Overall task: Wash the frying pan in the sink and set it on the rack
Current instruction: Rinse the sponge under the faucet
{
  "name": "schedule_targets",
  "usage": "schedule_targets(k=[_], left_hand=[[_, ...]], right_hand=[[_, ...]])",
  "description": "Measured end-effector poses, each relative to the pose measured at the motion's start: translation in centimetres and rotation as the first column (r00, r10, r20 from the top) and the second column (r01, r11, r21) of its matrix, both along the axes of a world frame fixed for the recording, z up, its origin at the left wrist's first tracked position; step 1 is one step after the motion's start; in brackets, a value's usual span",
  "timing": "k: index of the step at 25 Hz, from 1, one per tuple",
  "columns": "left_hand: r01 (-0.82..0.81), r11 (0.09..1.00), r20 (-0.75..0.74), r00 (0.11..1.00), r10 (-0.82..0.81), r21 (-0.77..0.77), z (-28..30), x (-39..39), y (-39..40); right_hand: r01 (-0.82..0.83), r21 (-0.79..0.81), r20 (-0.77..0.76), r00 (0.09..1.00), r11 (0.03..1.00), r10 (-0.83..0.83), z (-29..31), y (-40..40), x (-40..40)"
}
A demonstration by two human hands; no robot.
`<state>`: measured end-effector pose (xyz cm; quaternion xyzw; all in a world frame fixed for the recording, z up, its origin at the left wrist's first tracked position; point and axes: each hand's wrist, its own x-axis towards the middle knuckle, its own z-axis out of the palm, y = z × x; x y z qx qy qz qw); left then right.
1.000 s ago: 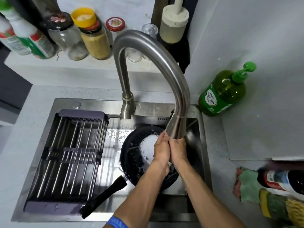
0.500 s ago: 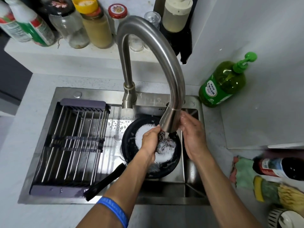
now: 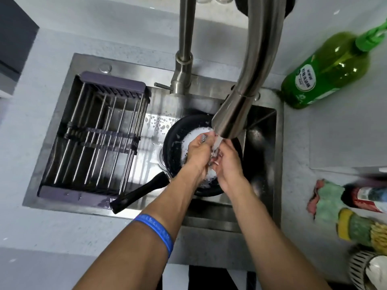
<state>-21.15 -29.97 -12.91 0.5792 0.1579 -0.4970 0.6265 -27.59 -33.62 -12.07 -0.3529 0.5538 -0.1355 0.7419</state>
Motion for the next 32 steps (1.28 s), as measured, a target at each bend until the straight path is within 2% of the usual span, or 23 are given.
schedule_targets(k=[2,4,7,9,10,12,14,17,19,21,23,24,25,27,28,30,32], left_hand=[[-0.028,0.999,-0.051,0.998,0.028,0.019,0.1,0.8,-0.9],[-0.019,1.000,-0.100,0.995,0.019,0.006,0.6,1.5,-1.3],[0.010,0.998,0.069,0.998,-0.015,0.070,1.2,0.9,-1.5],[0.052,0.999,0.049,0.997,-0.053,0.011,1.6,0.2,-1.2],[0.109,0.994,0.047,0.993,-0.109,0.005,1.6,0.1,-1.0],[0.126,0.992,0.076,0.989,-0.127,0.019,1.8,0.5,-0.4],[0.060,0.998,0.021,0.998,-0.059,-0.007,1.6,0.9,-0.4],[0.066,0.998,0.028,0.997,-0.065,-0.022,2.2,0.4,-0.3],[0.037,0.998,-0.025,0.999,-0.038,-0.053,2.2,0.3,-0.2],[0.037,0.998,-0.065,0.997,-0.040,-0.054,2.3,0.3,0.0],[0.012,1.000,-0.094,0.995,-0.014,-0.019,1.8,0.7,0.4],[-0.005,0.999,-0.136,0.991,-0.001,-0.046,1.6,0.9,0.6],[-0.012,0.995,-0.177,0.984,-0.006,-0.100,1.5,0.9,0.7],[0.043,0.983,-0.174,0.982,-0.075,-0.180,1.4,0.5,1.5],[0.034,0.987,-0.151,0.987,-0.058,-0.156,1.0,0.3,1.9],[-0.025,1.000,-0.039,0.999,0.025,-0.009,0.3,-0.3,2.5],[-0.029,0.999,0.100,0.995,0.026,0.033,0.0,-0.3,2.9]], right_hand=[[0.096,0.091,0.036,0.994,0.991,-0.099,-0.8,-0.5,1.7],[0.138,0.101,0.026,0.990,0.985,-0.142,-1.0,0.0,2.9],[0.004,-0.065,-0.116,0.993,0.998,-0.012,-1.4,1.3,3.0],[-0.151,-0.193,-0.205,0.972,0.969,0.111,-1.5,1.3,2.7],[-0.165,-0.223,-0.219,0.969,0.961,0.115,-1.6,1.1,2.6],[-0.107,-0.200,-0.127,0.988,0.974,0.082,-1.1,1.5,2.9],[-0.066,-0.105,-0.046,0.997,0.992,0.062,-0.6,2.1,3.3],[-0.013,-0.102,-0.030,0.999,0.995,0.010,-1.0,1.6,2.9],[0.008,-0.102,0.008,1.000,0.995,-0.008,-0.7,1.2,2.5],[0.097,-0.123,0.005,0.995,0.988,-0.097,-0.6,1.5,2.7],[0.186,-0.038,0.115,0.977,0.982,-0.180,0.0,2.3,3.1],[0.207,-0.036,0.079,0.976,0.978,-0.204,0.1,2.2,3.1],[0.083,-0.141,0.026,0.996,0.987,-0.080,0.2,1.9,2.5],[0.032,-0.016,0.017,0.999,0.999,-0.032,-0.7,0.4,1.6],[0.018,0.007,0.007,1.000,1.000,-0.018,-0.4,-0.5,1.1],[0.039,0.151,0.106,0.993,0.988,-0.056,0.1,-2.0,-0.1],[-0.017,0.216,0.199,0.980,0.976,-0.026,0.3,-1.9,-0.7]])
